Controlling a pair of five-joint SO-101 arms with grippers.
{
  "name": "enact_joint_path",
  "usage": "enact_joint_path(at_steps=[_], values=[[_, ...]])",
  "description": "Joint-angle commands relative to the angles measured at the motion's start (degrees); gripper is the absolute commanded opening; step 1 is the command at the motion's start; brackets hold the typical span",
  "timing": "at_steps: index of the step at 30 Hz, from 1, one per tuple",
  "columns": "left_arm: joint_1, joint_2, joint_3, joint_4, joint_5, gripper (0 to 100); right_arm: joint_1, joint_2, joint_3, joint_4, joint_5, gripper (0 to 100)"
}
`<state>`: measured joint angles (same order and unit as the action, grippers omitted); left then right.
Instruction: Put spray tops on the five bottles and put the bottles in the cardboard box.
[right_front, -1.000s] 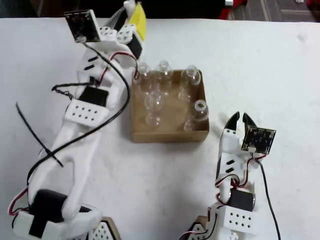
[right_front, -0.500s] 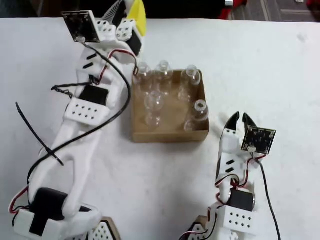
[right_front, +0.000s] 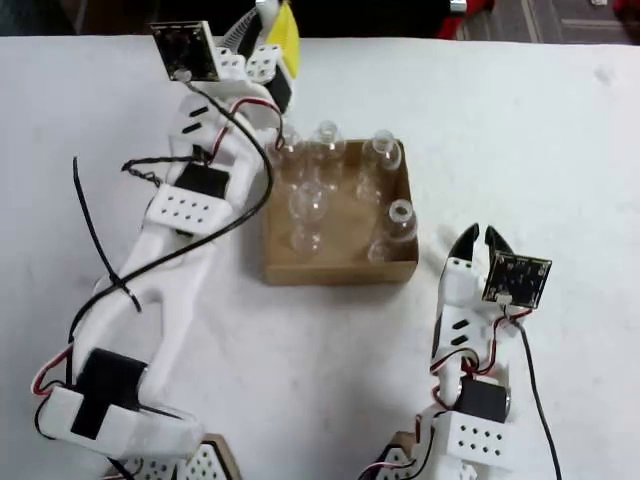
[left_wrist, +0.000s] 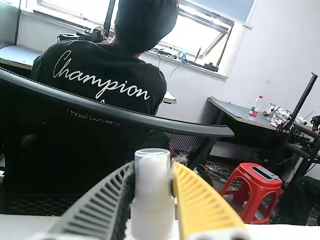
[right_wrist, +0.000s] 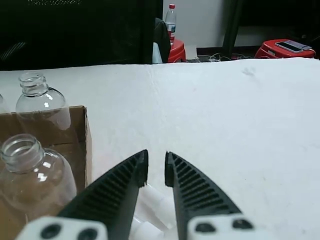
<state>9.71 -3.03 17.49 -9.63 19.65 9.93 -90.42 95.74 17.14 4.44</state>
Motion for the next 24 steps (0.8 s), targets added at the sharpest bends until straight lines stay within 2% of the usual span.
enact_joint_path(at_steps=[1,15,21,24], values=[[0.7,-0.4,-3.3,-1.2,-0.1,2,0.1,-0.2,1.3,-1.4,0.0,4.9],[0.8,-0.2,5.5,-1.6,-0.6,2,0.0,-0.1,1.3,-1.4,0.1,4.9],[0.9,2.4,5.6,-1.7,-0.6,2,0.0,-0.1,1.3,-1.4,0.1,4.9],[0.9,6.6,5.6,-6.0,-0.6,2,0.0,-0.1,1.3,-1.4,0.1,4.9]])
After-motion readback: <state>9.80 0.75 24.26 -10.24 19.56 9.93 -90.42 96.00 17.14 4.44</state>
